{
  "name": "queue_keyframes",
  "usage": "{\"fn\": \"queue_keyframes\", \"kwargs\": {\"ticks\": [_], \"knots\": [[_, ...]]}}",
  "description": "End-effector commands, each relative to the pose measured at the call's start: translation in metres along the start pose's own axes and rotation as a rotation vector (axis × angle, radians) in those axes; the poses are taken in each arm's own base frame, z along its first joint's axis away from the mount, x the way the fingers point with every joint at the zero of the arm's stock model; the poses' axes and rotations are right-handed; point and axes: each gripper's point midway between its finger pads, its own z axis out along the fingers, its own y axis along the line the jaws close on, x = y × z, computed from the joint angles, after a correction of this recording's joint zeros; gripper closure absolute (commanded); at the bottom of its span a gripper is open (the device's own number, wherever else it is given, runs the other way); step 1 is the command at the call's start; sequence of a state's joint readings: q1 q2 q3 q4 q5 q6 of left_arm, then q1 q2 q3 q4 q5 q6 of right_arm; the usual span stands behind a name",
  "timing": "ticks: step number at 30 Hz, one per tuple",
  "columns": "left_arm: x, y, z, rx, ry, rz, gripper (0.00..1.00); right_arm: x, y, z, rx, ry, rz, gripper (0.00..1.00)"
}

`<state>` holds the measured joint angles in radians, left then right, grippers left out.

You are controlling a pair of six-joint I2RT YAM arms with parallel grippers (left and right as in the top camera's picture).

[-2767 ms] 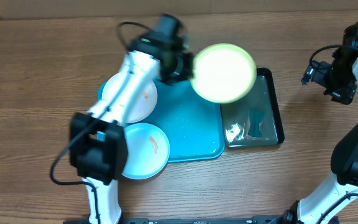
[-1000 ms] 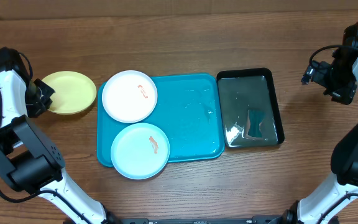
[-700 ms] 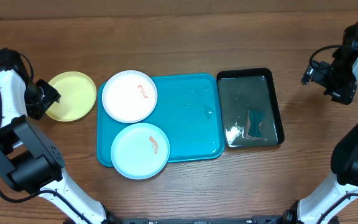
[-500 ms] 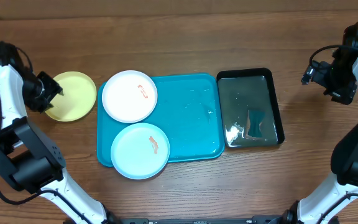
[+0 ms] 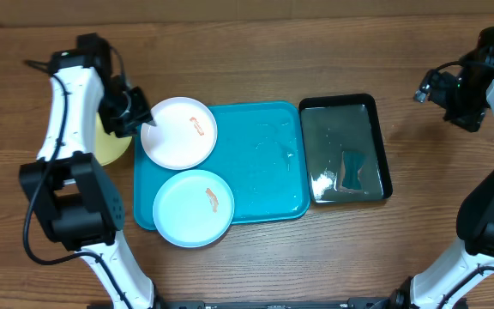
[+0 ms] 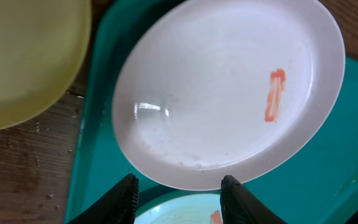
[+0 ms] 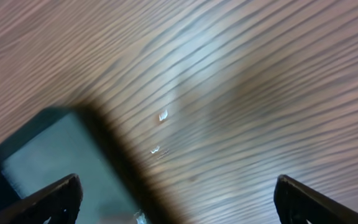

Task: Clean dirty plates on tray and stack at the side

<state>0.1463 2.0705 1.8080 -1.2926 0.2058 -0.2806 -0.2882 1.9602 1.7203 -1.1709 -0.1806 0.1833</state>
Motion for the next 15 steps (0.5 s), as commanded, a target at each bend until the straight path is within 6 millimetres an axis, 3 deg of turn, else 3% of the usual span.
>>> {"fn": "queue_keyframes", "kwargs": {"ticks": [1,2,3,4,7,15], "knots": [[0.004,-0.019,-0.011,-0.005,-0.030,0.076,0.56,0.011,0.041,-0.009,-0.236,0.061,0.001,0.13],[0.006,-0.024,-0.010,-0.006,-0.027,0.090,0.57,0.015,0.051,-0.011,-0.292,0.078,-0.005,0.54],[0.008,-0.029,-0.008,-0.006,-0.024,0.103,0.57,0.019,0.061,-0.012,-0.334,0.094,-0.021,0.80],[0.010,-0.034,-0.007,-0.006,-0.023,0.116,0.57,0.023,0.069,-0.012,-0.352,0.104,-0.041,0.96],[0.015,-0.047,-0.004,-0.004,-0.022,0.152,0.57,0.039,0.095,-0.007,-0.354,0.126,-0.146,0.96],[0.026,-0.071,0.001,-0.001,-0.020,0.216,0.60,0.088,0.194,0.023,-0.273,0.083,-0.428,0.96]]}}
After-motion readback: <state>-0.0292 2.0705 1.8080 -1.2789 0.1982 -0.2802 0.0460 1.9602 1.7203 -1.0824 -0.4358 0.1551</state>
